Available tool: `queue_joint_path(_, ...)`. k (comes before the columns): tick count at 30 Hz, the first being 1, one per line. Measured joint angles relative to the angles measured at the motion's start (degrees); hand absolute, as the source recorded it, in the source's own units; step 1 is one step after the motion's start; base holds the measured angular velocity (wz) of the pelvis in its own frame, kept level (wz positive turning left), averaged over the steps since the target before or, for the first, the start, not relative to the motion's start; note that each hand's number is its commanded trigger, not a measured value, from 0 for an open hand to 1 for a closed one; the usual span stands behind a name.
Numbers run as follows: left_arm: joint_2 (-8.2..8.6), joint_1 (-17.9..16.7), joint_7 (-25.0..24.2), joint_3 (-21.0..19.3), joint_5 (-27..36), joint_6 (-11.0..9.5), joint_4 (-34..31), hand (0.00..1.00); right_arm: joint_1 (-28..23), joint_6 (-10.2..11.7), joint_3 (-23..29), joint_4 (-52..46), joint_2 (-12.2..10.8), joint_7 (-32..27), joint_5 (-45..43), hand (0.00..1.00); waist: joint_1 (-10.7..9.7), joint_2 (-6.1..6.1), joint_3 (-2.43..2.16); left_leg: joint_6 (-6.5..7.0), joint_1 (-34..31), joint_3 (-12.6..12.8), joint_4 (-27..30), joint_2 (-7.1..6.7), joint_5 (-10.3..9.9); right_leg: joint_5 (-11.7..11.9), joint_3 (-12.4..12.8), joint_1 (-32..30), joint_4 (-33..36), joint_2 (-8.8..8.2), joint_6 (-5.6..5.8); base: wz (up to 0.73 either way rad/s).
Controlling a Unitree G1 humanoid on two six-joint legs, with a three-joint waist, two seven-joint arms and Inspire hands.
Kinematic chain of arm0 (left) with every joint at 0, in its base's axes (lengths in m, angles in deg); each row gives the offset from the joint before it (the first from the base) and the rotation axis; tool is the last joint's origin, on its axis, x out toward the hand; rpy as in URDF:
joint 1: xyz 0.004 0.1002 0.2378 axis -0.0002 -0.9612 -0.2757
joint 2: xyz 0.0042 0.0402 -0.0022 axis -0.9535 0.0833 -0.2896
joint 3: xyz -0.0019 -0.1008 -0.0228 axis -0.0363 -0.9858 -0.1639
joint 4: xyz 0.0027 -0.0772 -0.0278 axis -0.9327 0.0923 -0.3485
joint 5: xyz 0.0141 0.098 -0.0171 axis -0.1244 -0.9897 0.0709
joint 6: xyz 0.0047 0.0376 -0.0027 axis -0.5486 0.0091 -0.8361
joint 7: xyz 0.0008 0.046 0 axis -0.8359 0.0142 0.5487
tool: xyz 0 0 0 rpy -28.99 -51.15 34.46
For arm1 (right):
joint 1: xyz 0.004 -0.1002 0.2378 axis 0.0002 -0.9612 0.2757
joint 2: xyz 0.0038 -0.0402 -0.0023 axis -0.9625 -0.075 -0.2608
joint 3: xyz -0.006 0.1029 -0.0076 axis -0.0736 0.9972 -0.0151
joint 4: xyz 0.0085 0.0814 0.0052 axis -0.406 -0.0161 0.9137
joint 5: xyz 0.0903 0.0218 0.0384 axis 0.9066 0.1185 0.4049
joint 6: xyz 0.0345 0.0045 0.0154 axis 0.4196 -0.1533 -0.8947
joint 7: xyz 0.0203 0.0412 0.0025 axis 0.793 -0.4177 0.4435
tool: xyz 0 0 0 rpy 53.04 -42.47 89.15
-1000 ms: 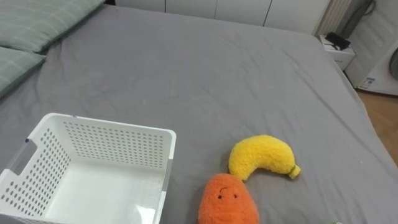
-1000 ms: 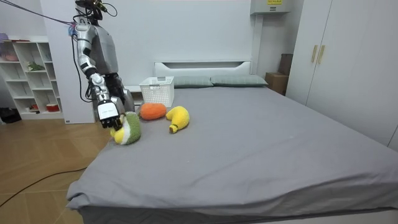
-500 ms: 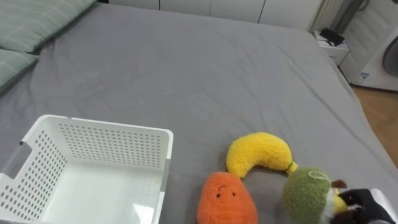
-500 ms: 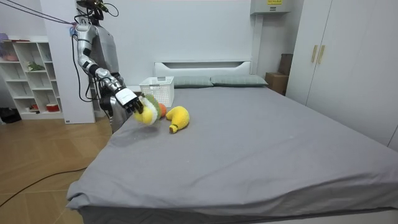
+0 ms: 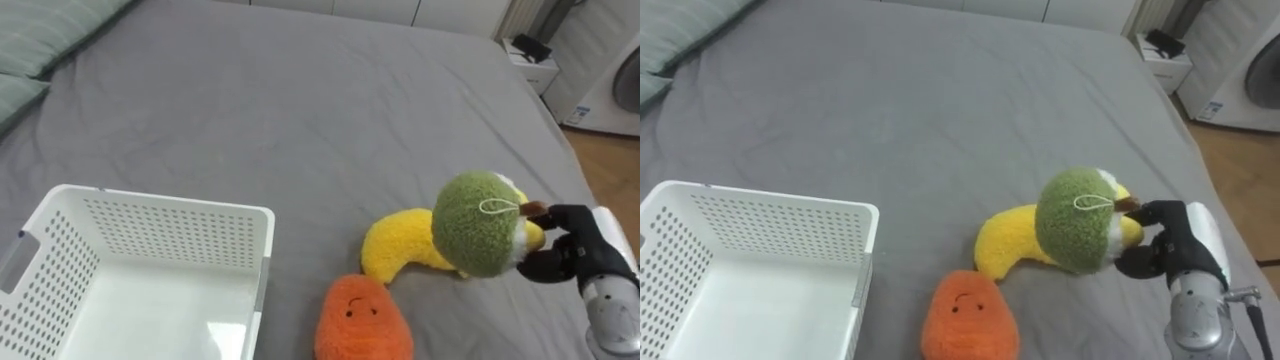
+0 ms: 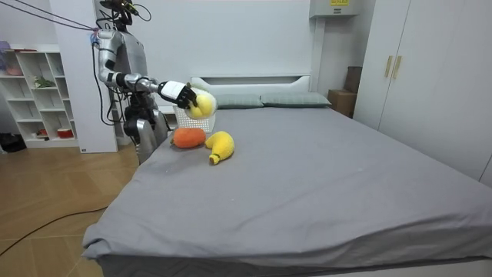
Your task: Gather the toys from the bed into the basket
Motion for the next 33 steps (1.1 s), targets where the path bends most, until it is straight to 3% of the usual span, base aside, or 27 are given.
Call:
queue_joint_path(6, 0.27, -0.5, 1.2, 0.2, 0.2, -0.2, 0.0, 0.0, 1.3, -0.1, -1.2, -6.3, 0.1, 1.3, 1.1, 1.0, 0.7, -0.06, -0.09, 0.05, -0.1, -0.1, 0.1, 0.0, 0.1, 0.0, -0.2, 0.0, 0.2, -0.06, 0.0, 0.0)
queue_joint_path(11, 0.23, -0.5, 1.5, 3.5, 0.2, -0.3, 0.0, 0.0, 4.8, -1.1, -6.2, -10.7, 0.1, 4.7, 2.8, 1.0, 1.5, -0.77, -0.04, 0.05, -0.3, -0.6, 0.2, -0.02, 0.1, 0.0, -0.8, 0.0, 0.1, -0.12, 0.0, 0.03)
queue_joint_path(13, 0.31, 0.0, 1.5, 4.3, 0.1, -0.5, 0.0, 0.0, 5.3, -1.3, -8.2, -13.0, 0.1, 7.0, 2.5, 1.0, 2.5, -0.88, 0.19, 0.06, -0.4, -0.6, 0.2, -0.02, 0.1, 0.0, -0.8, -0.1, 0.1, -0.09, 0.0, 0.04)
queue_joint_path(16, 0.18, 1.1, 1.4, 4.8, 0.0, -1.0, 0.9, 0.0, 7.7, -1.3, -12.1, -15.1, -0.1, 10.1, 2.9, 1.0, 4.2, -1.24, 0.18, 0.07, -0.9, -1.4, 0.3, -0.11, 0.1, 0.0, -1.7, -0.1, 0.0, -0.19, 0.0, 0.09)
queue_joint_path(20, 0.17, 3.3, 0.9, 8.3, -0.6, -0.4, 2.0, 0.0, 11.4, -1.4, -19.1, -14.8, -3.1, 14.0, -0.5, 1.0, 7.8, -0.89, 0.24, 0.08, -2.0, -2.5, 0.8, -0.21, 0.1, 0.0, -2.5, -0.6, -0.1, -0.24, 0.0, 0.14)
queue_joint_path(24, 0.27, 4.0, -0.2, 10.1, -0.6, 1.0, 0.9, 0.0, 14.0, -3.2, -24.9, -14.5, -4.5, 16.7, 0.4, 1.0, 10.2, -0.14, 0.78, 0.18, -3.1, -4.0, 1.4, -0.47, 0.2, 0.0, -4.6, -0.7, -0.4, -0.57, 0.0, 0.25)
queue_joint_path(30, 0.41, 4.3, -0.1, 11.2, -0.6, 1.5, -0.2, 0.0, 16.4, -3.5, -31.2, -10.3, -5.9, 18.0, -1.4, 1.0, 13.5, -0.16, 0.82, 0.27, -4.0, -5.4, 1.5, -0.94, 0.6, 0.0, -5.7, -0.7, -1.1, -0.94, 0.03, 0.12)
queue_joint_path(31, 0.38, 4.3, -0.1, 11.2, -0.6, 1.5, -0.1, 0.0, 16.4, -3.7, -32.2, -10.0, -6.2, 18.3, -1.9, 0.8, 13.8, -0.18, 0.86, 0.27, -4.1, -5.6, 1.5, -0.98, 0.6, 0.0, -6.3, -0.7, -1.1, -1.0, 0.03, 0.07)
queue_joint_path(32, 0.32, 4.5, -0.1, 11.2, -0.6, 1.6, -0.1, 0.0, 16.4, -3.8, -32.8, -9.7, -6.4, 18.8, -1.9, 0.68, 14.5, -0.28, 0.9, 0.28, -4.2, -5.7, 1.5, -1.0, 0.6, 0.0, -6.4, -0.7, -1.1, -1.01, 0.03, 0.07)
queue_joint_path(33, 0.28, 4.7, -0.1, 11.2, -0.6, 1.6, -0.1, 0.0, 16.4, -3.9, -33.3, -9.6, -6.6, 18.8, -1.9, 0.16, 14.8, -0.3, 0.9, 0.28, -4.3, -5.8, 1.6, -1.02, 0.6, 0.0, -6.5, -0.8, -1.1, -0.98, 0.03, 0.07)
